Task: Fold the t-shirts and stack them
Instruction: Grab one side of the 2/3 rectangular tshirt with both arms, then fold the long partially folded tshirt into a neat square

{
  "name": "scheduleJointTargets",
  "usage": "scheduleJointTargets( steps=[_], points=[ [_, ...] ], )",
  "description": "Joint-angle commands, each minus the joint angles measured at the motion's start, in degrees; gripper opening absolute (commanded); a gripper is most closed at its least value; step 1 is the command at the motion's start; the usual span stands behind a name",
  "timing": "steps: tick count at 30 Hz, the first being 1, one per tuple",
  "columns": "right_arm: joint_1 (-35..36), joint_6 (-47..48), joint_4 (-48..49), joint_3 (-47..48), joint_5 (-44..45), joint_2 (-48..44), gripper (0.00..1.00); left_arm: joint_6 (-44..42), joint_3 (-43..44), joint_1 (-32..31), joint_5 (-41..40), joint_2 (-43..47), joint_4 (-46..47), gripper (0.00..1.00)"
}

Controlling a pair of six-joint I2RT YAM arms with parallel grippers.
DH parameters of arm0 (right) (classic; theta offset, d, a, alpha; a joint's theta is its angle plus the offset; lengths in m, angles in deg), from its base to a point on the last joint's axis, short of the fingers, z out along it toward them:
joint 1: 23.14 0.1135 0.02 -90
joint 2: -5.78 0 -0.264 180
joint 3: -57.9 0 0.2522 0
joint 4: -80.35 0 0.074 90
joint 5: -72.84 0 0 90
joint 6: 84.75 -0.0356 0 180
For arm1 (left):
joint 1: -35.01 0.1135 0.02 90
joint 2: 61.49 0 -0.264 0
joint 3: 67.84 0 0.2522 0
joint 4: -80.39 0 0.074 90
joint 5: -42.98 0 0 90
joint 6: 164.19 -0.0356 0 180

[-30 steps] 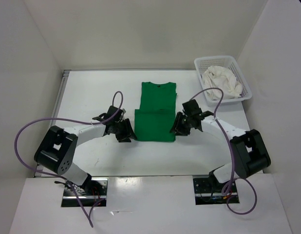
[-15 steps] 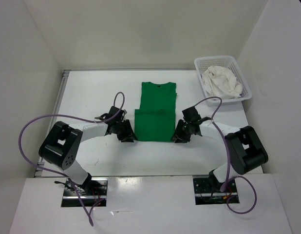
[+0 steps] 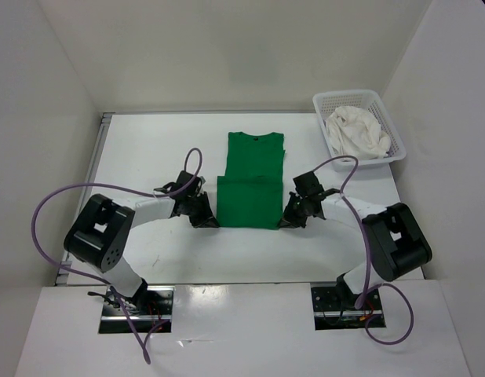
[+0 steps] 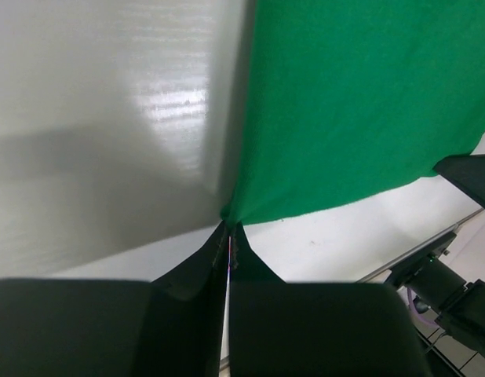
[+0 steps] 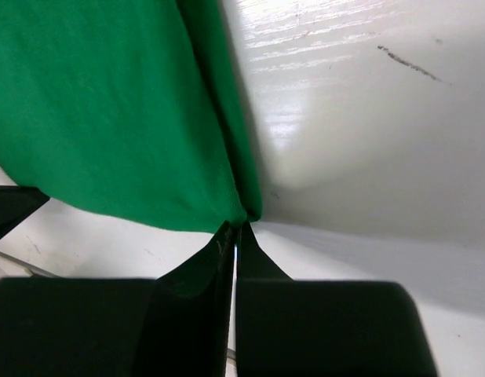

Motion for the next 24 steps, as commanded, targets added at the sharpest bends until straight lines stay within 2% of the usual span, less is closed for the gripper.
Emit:
scheduleJointTargets(
  steps=[1, 3, 9, 10, 12, 14, 17, 20, 21, 23, 24],
  points=[
    [0.7, -0.3, -2.2, -0.7, 1.2, -4.8, 0.00, -0.8, -0.4, 0.0, -0.9, 4.2, -2.6, 0.00],
    [2.2, -1.0, -4.3, -2.7, 0.5, -7.9, 0.00, -1.4, -2.7, 0.0, -0.9, 7.7, -4.1, 0.00],
    [13.6, -10.2, -12.2, -6.8, -3.3, -17.6, 0.00, -0.8, -7.3, 0.0, 3.9, 21.3, -15.0, 0.00],
    [13.6, -10.2, -14.1, -6.8, -3.3, -19.4, 0.00, 0.0, -7.4, 0.0, 4.4, 26.0, -18.5, 0.00],
    [12.9, -10.2, -18.6, -4.6, -3.3, -23.8, 0.00, 1.1, -6.2, 0.0, 5.0, 29.7, -21.7, 0.00],
    [10.3, -7.3, -21.0, -0.9, -3.3, -23.8, 0.00, 1.7, -0.8, 0.0, 5.0, 31.4, -25.4, 0.00],
    [2.5, -1.2, -21.8, 6.2, -5.0, -21.0, 0.00, 1.7, 8.5, 1.1, 5.0, 28.1, -24.2, 0.00],
    [-4.1, 4.8, -19.4, 14.4, -5.0, -13.8, 0.00, 0.9, 15.8, 1.8, 2.7, 20.2, -18.0, 0.00],
    [-6.3, 5.9, -18.7, 18.9, -5.0, -11.6, 0.00, -0.5, 21.0, 2.3, 2.7, 14.6, -16.9, 0.00],
    [-7.9, 8.3, -15.7, 22.9, -2.3, -5.3, 0.00, -2.0, 26.2, 2.3, 0.7, 8.8, -14.2, 0.00],
    [-9.7, 9.1, -15.1, 27.2, -2.3, -2.8, 0.00, -2.7, 28.7, 2.9, -1.2, 3.1, -13.5, 0.00]
  ],
)
